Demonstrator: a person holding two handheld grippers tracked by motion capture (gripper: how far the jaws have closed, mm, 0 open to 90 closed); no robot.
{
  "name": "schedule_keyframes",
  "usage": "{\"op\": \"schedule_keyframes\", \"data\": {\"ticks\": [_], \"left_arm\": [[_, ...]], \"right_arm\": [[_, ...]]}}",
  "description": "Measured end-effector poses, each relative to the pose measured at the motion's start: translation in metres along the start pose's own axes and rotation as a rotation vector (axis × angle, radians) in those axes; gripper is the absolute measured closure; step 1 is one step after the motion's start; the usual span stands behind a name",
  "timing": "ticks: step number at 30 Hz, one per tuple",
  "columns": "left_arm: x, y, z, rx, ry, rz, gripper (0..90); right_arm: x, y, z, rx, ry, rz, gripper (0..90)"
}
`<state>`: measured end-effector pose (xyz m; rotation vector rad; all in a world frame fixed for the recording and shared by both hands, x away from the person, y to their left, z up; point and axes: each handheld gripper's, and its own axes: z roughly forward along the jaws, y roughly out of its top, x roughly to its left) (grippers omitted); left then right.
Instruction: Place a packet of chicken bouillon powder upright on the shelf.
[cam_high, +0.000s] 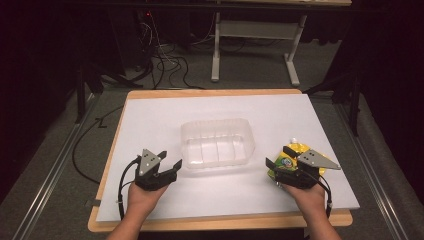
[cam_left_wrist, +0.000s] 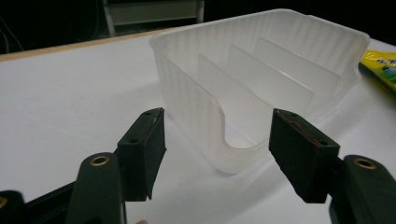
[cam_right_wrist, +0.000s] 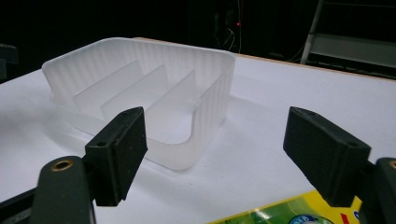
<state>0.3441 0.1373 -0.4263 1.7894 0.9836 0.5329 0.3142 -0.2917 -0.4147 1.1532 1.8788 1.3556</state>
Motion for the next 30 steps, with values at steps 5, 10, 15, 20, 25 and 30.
{"op": "schedule_keyframes", "data": {"ticks": [5, 10, 15, 20, 25, 30], "left_arm": [[-0.005, 0.001, 0.007, 0.001, 0.012, 0.025, 37.5], [-0.005, 0.000, 0.015, 0.024, 0.012, 0.004, 38.7], [-0.008, -0.002, 0.022, 0.045, 0.022, 0.012, 39.3], [-0.010, -0.003, 0.035, 0.062, 0.031, 0.003, 41.6], [-0.010, -0.003, 0.054, 0.076, 0.079, 0.013, 53.2], [-0.008, -0.004, 0.058, 0.071, 0.091, 0.007, 64.6]], "right_arm": [[-0.008, -0.005, -0.003, 0.003, -0.018, 0.013, 24.8], [-0.013, -0.008, -0.007, 0.003, -0.024, 0.020, 26.3], [-0.015, -0.008, -0.009, 0.001, -0.030, 0.025, 28.3], [-0.016, -0.008, -0.007, 0.005, -0.033, 0.022, 28.6], [-0.020, -0.008, -0.009, 0.003, -0.040, 0.028, 29.3], [-0.027, -0.011, -0.010, 0.007, -0.059, 0.037, 30.3]]}}
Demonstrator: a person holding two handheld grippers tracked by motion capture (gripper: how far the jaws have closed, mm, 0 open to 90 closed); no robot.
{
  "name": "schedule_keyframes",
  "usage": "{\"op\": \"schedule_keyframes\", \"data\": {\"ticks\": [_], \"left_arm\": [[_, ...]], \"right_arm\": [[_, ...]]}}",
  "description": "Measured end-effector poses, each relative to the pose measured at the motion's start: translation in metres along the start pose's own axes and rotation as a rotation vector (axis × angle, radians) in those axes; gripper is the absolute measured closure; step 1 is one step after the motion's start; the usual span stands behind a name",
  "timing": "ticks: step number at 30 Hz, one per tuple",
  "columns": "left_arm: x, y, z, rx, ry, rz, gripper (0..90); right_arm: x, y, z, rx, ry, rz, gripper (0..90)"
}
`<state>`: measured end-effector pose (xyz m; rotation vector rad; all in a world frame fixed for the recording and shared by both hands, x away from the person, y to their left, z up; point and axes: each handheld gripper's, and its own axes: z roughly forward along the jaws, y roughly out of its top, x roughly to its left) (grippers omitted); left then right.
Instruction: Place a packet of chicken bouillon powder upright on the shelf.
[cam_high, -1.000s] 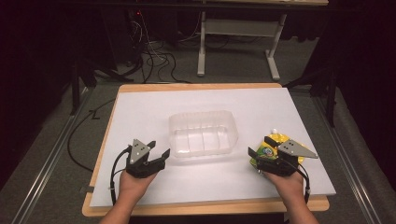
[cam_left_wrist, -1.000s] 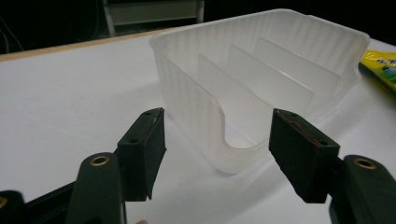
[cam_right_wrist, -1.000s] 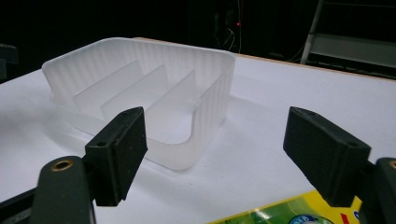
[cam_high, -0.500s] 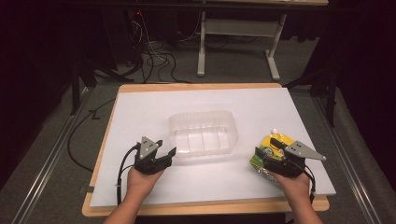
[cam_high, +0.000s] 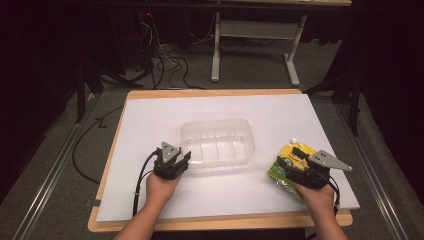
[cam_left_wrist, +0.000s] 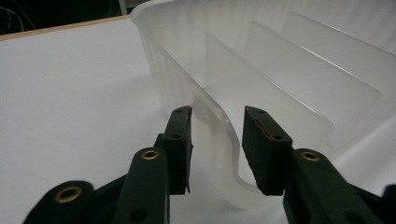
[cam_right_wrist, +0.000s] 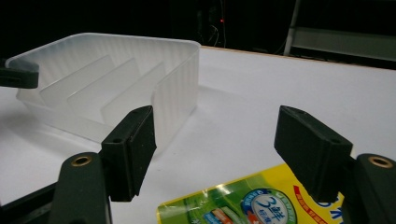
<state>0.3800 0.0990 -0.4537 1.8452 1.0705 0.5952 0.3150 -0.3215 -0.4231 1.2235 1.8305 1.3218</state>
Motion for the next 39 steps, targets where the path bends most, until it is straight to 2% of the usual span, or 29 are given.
{"op": "schedule_keyframes", "data": {"ticks": [2, 7, 15, 17, 21, 22, 23, 25, 28, 29, 30, 34, 39], "left_arm": [[0.000, 0.000, 0.000, -0.001, 0.021, -0.003, 69.7], [-0.003, 0.000, -0.002, 0.004, 0.033, 0.001, 71.8], [-0.006, -0.002, -0.006, 0.007, 0.028, 0.004, 73.5], [-0.007, -0.003, -0.008, 0.011, 0.018, -0.008, 73.7], [-0.009, -0.004, -0.012, 0.017, 0.008, -0.015, 70.6], [-0.009, -0.003, -0.017, 0.002, -0.016, -0.015, 66.5], [-0.009, -0.003, -0.017, 0.002, -0.016, -0.015, 62.8], [-0.007, 0.000, -0.024, -0.024, -0.046, -0.015, 54.8], [-0.004, 0.002, -0.032, -0.047, -0.041, 0.007, 48.5], [-0.004, 0.002, -0.032, -0.047, -0.041, 0.007, 46.1], [-0.001, 0.002, -0.036, -0.064, -0.025, 0.013, 44.1], [0.008, 0.003, -0.040, -0.084, -0.024, -0.009, 41.5], [0.012, 0.003, -0.041, -0.087, -0.020, -0.020, 41.2]], "right_arm": [[-0.003, -0.001, -0.001, 0.001, -0.006, 0.005, 30.6], [-0.007, -0.001, -0.004, -0.001, -0.021, 0.013, 31.5], [-0.013, -0.002, -0.007, -0.005, -0.035, 0.022, 31.8], [-0.016, -0.002, -0.008, -0.007, -0.039, 0.026, 31.9], [-0.022, -0.002, -0.010, -0.009, -0.051, 0.033, 32.3], [-0.029, -0.002, -0.012, -0.007, -0.067, 0.039, 33.8], [-0.029, -0.002, -0.012, -0.007, -0.067, 0.039, 33.8], [-0.046, -0.004, -0.014, 0.006, -0.102, 0.063, 34.6], [-0.064, -0.008, -0.018, 0.018, -0.145, 0.109, 35.5], [-0.064, -0.008, -0.018, 0.018, -0.145, 0.109, 35.5], [-0.077, -0.011, -0.021, 0.028, -0.176, 0.140, 36.1], [-0.100, -0.019, -0.025, 0.055, -0.204, 0.227, 37.7], [-0.117, -0.027, -0.027, 0.078, -0.223, 0.305, 38.1]]}}
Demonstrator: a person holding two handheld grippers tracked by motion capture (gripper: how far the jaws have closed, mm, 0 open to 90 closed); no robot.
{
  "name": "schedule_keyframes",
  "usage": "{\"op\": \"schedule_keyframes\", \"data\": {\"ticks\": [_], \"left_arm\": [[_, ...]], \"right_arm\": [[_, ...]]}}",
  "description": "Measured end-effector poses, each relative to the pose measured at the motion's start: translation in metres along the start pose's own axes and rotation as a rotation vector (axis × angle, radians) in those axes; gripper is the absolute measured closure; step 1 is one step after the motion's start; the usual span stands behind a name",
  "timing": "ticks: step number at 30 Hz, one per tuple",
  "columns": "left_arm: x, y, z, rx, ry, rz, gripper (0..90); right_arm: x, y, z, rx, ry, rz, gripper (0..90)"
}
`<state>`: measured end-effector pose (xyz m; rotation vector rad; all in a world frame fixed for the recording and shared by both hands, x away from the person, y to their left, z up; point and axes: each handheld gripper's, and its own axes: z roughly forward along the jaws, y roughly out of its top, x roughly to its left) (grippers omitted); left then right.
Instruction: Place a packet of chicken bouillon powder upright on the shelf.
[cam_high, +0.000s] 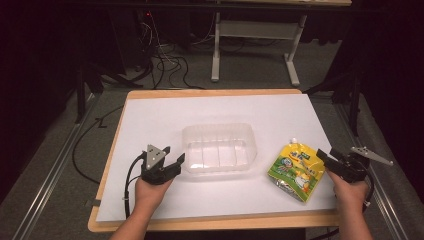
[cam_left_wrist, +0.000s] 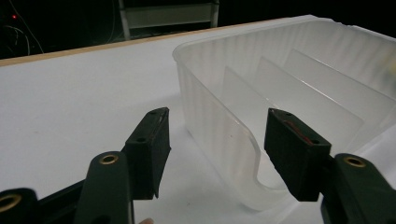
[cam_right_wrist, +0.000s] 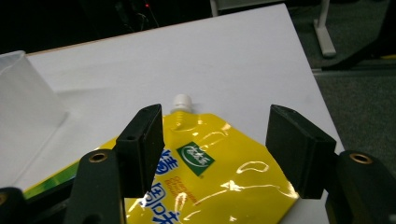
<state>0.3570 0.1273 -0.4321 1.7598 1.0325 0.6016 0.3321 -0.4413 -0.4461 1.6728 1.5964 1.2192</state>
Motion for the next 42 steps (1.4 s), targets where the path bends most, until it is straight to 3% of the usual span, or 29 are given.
{"op": "schedule_keyframes", "data": {"ticks": [2, 3, 15, 21, 25, 33, 42], "left_arm": [[0.001, 0.000, 0.000, 0.004, -0.003, -0.001, 41.2], [0.001, 0.000, 0.000, 0.005, -0.004, -0.002, 41.2], [0.001, -0.001, 0.001, 0.012, -0.017, 0.012, 41.4], [-0.001, -0.002, 0.002, 0.020, -0.025, 0.024, 41.4], [-0.001, -0.002, 0.001, 0.023, -0.027, 0.034, 41.4], [-0.003, -0.002, 0.002, 0.026, -0.029, 0.045, 41.4], [-0.002, -0.003, 0.003, 0.027, -0.027, 0.046, 41.4]], "right_arm": [[-0.003, -0.001, 0.001, 0.006, -0.009, 0.013, 38.2], [-0.009, -0.002, 0.002, 0.019, -0.017, 0.045, 38.3], [-0.038, -0.010, 0.015, 0.099, -0.029, 0.230, 38.1], [-0.042, -0.012, 0.022, 0.144, -0.028, 0.273, 37.9], [-0.044, -0.012, 0.023, 0.142, -0.013, 0.309, 38.6], [-0.044, -0.013, 0.025, 0.146, 0.035, 0.314, 43.4], [-0.038, -0.010, 0.015, 0.061, 0.090, 0.320, 48.4]]}}
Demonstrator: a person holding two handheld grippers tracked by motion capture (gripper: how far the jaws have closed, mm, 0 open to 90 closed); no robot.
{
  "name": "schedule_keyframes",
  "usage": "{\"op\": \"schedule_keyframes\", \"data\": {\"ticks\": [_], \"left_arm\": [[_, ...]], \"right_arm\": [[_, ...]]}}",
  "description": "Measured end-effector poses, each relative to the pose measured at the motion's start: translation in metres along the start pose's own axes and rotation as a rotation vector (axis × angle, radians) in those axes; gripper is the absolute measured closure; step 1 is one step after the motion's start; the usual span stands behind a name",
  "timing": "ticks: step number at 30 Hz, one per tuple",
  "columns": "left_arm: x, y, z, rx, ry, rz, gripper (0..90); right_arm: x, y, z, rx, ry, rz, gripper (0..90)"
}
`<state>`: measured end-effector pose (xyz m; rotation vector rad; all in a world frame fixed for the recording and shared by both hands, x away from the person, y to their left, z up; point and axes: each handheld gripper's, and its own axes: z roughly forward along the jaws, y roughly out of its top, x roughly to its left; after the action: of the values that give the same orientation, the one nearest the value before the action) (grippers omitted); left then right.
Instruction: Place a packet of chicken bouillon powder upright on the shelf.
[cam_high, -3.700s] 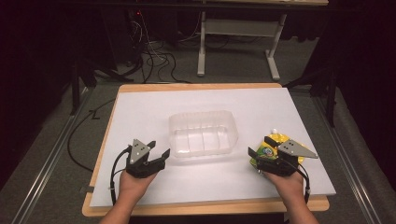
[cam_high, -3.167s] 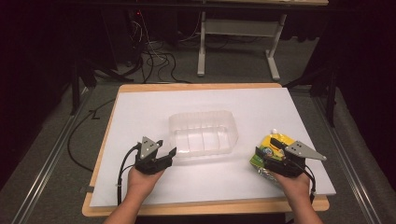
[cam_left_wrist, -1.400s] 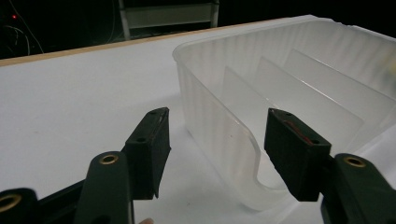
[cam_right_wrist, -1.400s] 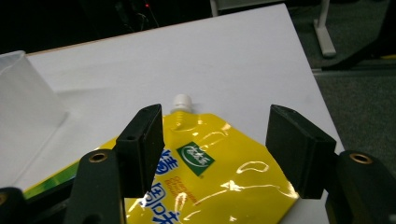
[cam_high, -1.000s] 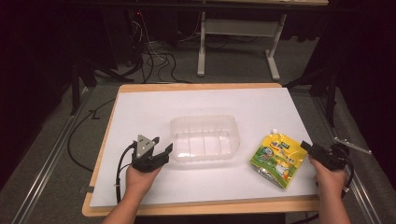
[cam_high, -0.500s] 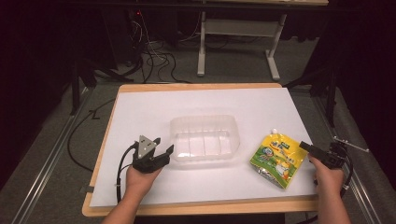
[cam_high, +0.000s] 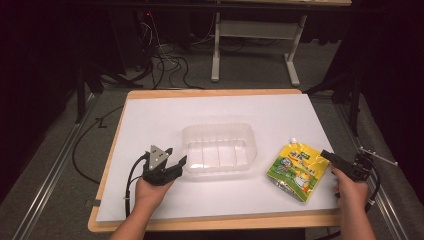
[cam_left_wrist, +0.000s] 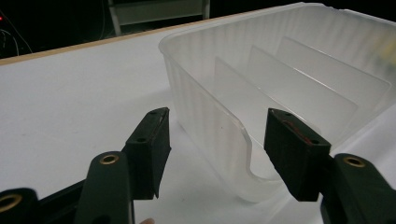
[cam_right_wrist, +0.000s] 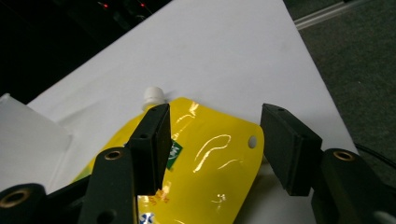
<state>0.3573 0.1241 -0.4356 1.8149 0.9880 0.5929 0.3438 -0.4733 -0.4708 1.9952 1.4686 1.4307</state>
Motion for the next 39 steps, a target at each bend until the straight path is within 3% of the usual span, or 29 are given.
{"op": "schedule_keyframes", "data": {"ticks": [4, 6, 10, 16, 17, 21, 23, 26, 28, 34, 39], "left_arm": [[0.000, 0.000, 0.000, -0.001, -0.001, -0.001, 41.4], [0.000, 0.000, 0.000, -0.001, -0.001, -0.001, 41.4], [0.000, 0.000, -0.001, -0.001, -0.004, 0.004, 41.4], [-0.001, 0.000, 0.000, 0.002, -0.007, 0.006, 41.4], [-0.001, 0.000, 0.000, 0.002, -0.008, 0.007, 41.4], [-0.002, 0.000, 0.000, 0.004, -0.010, 0.010, 41.4], [-0.002, 0.000, 0.001, 0.004, -0.009, 0.008, 41.4], [-0.003, 0.000, 0.001, 0.002, -0.011, 0.009, 41.4], [-0.003, 0.000, 0.000, 0.001, -0.013, 0.009, 41.4], [-0.002, 0.000, 0.000, -0.005, -0.014, 0.008, 41.4], [-0.001, 0.001, -0.001, -0.006, -0.013, 0.012, 41.3]], "right_arm": [[0.009, -0.001, -0.003, -0.011, 0.086, 0.000, 51.2], [0.012, -0.001, -0.002, -0.004, 0.069, -0.024, 51.1], [0.008, -0.003, 0.002, 0.030, 0.011, -0.021, 50.8], [0.003, -0.005, 0.006, 0.067, -0.001, -0.008, 50.4], [0.000, -0.007, 0.010, 0.096, -0.015, -0.002, 50.4], [-0.001, -0.007, 0.012, 0.128, 0.000, 0.008, 52.7], [0.001, -0.008, 0.014, 0.164, 0.028, -0.013, 57.5], [0.004, -0.008, 0.016, 0.183, 0.032, -0.037, 67.0], [0.005, -0.009, 0.016, 0.179, 0.036, -0.061, 73.3], [0.008, -0.008, 0.012, 0.149, 0.052, -0.068, 89.2], [0.017, -0.006, 0.005, 0.118, 0.058, -0.110, 90.0]]}}
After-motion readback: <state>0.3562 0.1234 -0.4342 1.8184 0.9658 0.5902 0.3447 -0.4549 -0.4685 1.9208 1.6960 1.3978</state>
